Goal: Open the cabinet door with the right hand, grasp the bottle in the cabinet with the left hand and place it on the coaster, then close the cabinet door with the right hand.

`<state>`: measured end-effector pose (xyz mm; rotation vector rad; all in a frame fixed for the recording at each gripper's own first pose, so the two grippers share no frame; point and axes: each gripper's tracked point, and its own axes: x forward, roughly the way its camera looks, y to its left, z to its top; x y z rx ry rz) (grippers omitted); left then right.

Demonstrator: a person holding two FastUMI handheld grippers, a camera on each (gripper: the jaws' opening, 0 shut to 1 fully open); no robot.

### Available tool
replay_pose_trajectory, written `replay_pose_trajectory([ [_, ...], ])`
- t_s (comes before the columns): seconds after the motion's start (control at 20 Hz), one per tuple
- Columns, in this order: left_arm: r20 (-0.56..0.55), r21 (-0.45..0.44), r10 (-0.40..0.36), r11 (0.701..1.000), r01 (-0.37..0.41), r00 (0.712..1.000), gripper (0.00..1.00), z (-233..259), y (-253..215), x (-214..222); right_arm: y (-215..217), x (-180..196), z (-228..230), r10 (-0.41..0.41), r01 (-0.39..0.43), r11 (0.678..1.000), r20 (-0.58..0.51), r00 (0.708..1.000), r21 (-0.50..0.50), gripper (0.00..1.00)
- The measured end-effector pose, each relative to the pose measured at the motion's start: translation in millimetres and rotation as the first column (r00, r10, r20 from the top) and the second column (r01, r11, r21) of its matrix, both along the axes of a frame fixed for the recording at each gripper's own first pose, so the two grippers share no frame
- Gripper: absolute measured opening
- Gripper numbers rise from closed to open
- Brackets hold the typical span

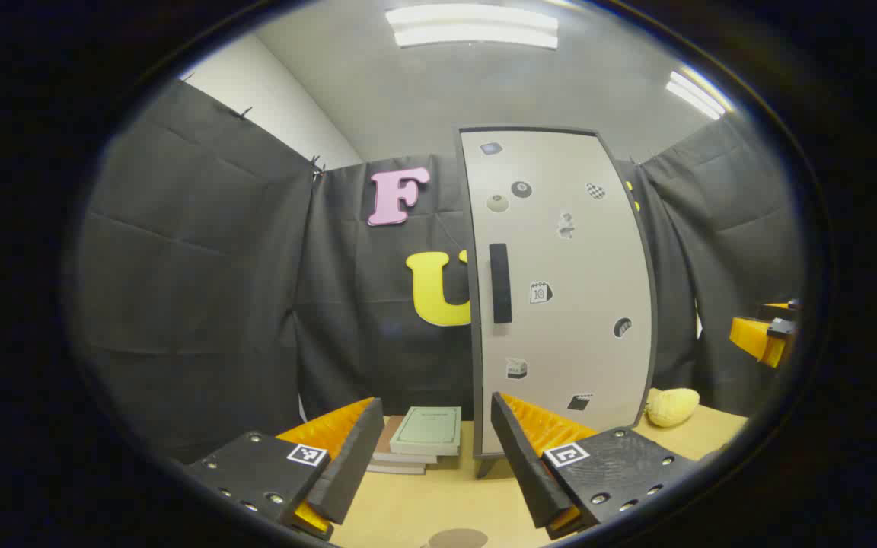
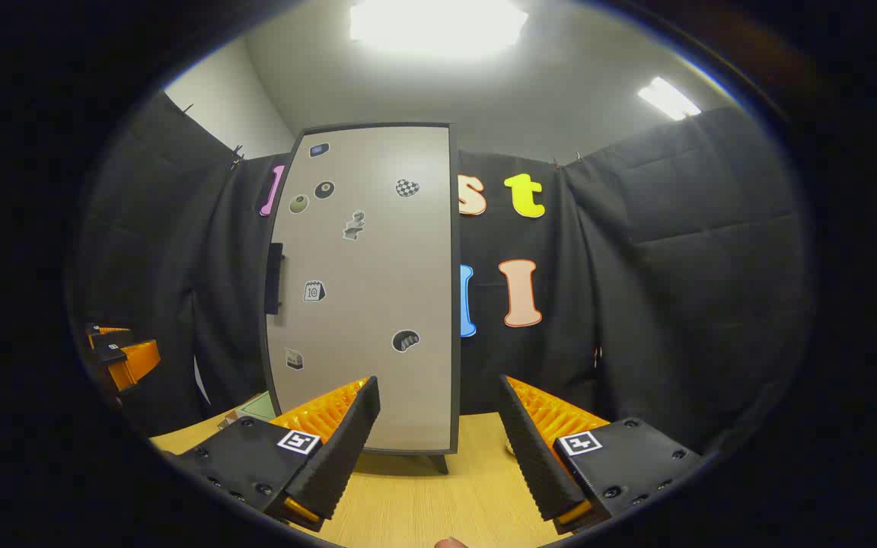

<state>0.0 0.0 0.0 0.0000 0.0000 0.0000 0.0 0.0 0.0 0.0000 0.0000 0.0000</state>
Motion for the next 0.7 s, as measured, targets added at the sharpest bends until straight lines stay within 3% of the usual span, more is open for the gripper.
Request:
replay_pose_trajectory([
  [0.7,-0.007,0.010,0.020,1.000,-0.020,1.000,0.88,-3.9,6.0,-4.3,7.7,-3.5,-1.3,0.011,-0.011,1.000,-0.006,1.000,0.001,0.98],
])
